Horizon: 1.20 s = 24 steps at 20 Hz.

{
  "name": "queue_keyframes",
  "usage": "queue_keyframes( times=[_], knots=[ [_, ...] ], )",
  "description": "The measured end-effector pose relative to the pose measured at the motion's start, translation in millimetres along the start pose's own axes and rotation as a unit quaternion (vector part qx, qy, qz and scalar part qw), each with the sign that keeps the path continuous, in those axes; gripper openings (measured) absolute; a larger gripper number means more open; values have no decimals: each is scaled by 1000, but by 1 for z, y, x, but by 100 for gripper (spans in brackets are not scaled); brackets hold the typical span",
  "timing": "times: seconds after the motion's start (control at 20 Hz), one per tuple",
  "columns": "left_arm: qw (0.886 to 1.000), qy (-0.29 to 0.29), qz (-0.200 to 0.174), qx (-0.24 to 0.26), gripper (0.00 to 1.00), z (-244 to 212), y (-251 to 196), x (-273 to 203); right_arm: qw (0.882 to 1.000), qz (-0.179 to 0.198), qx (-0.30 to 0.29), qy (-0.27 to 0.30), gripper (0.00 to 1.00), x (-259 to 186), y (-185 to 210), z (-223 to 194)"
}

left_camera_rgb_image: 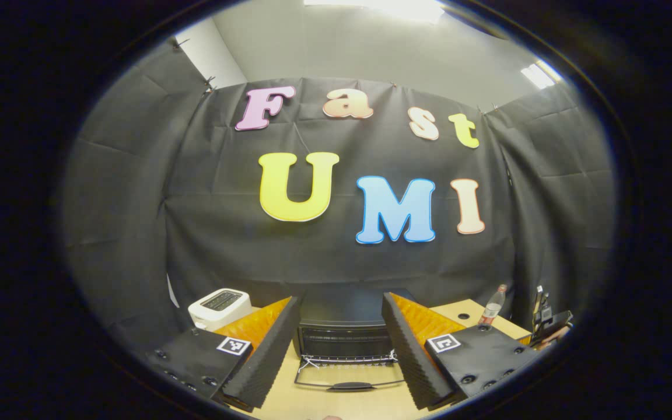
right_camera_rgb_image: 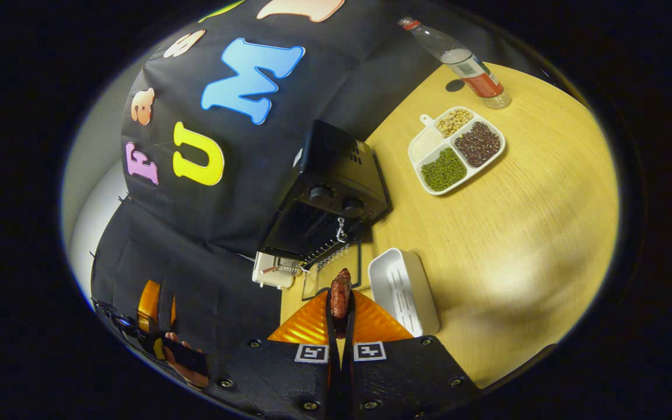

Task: Open the electric oven with the left hand, put the food in, and close the electric oven.

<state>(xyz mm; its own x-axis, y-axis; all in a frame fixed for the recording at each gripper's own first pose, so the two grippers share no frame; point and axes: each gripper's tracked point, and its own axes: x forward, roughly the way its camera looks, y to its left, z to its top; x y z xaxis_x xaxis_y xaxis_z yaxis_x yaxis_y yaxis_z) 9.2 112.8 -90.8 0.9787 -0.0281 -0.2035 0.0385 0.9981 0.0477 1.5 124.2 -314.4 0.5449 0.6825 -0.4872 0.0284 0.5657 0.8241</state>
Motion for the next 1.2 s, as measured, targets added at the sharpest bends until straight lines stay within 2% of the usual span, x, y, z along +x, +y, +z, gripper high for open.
queue_keyframes(
  times=[0.15,0.45,0.7,1.1,1.2],
  knots=[
    [1000,2,-8,-4,98,-2,9,2,999,39,11,-10,1,15,36,-1],
    [1000,0,-17,-4,98,0,43,3,997,70,22,-31,1,82,79,3],
    [1000,1,-11,-4,98,0,81,3,996,75,29,-50,0,135,93,2],
    [1000,10,0,3,98,-4,126,2,989,45,99,-96,1,226,76,15],
    [1000,16,6,3,97,-7,137,0,988,41,97,-113,1,244,75,21]
  ],
)
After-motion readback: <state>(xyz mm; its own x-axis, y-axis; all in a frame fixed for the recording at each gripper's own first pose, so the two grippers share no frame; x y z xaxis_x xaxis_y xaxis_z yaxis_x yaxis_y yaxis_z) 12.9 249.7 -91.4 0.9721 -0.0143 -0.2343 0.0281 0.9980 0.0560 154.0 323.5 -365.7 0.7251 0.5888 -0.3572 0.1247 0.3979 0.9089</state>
